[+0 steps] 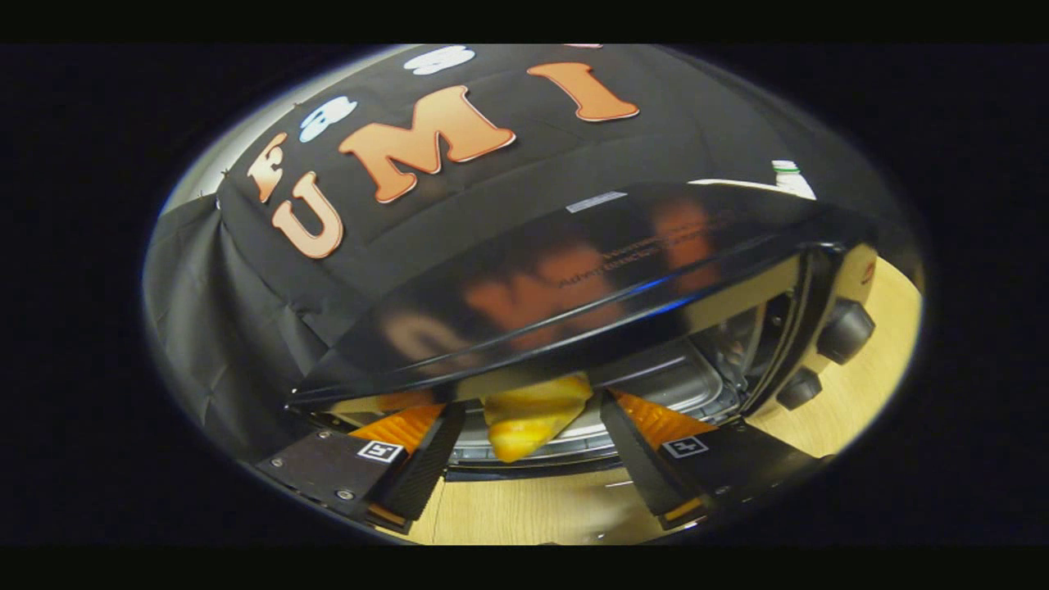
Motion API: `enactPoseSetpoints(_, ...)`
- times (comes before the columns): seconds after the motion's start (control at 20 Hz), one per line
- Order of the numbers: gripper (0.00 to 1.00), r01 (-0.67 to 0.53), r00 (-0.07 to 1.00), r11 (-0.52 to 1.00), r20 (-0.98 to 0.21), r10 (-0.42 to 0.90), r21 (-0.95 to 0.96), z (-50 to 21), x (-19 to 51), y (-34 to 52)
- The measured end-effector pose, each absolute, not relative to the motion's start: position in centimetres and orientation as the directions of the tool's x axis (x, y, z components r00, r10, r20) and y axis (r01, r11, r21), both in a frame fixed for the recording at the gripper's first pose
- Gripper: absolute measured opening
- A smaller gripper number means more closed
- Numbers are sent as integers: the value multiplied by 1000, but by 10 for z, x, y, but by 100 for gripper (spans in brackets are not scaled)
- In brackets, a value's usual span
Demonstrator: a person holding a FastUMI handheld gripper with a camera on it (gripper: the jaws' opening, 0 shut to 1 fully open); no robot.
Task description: Open the toaster oven, put the food inside, and close the toaster oven door.
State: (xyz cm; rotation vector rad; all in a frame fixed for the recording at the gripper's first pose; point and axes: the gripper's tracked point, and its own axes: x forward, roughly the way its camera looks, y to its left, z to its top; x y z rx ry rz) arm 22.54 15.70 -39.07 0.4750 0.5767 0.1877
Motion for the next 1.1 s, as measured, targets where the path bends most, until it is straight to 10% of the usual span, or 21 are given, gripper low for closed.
enactPoseSetpoints(1.1,99,-57,847,990,-519,117,130,-382,33,120)
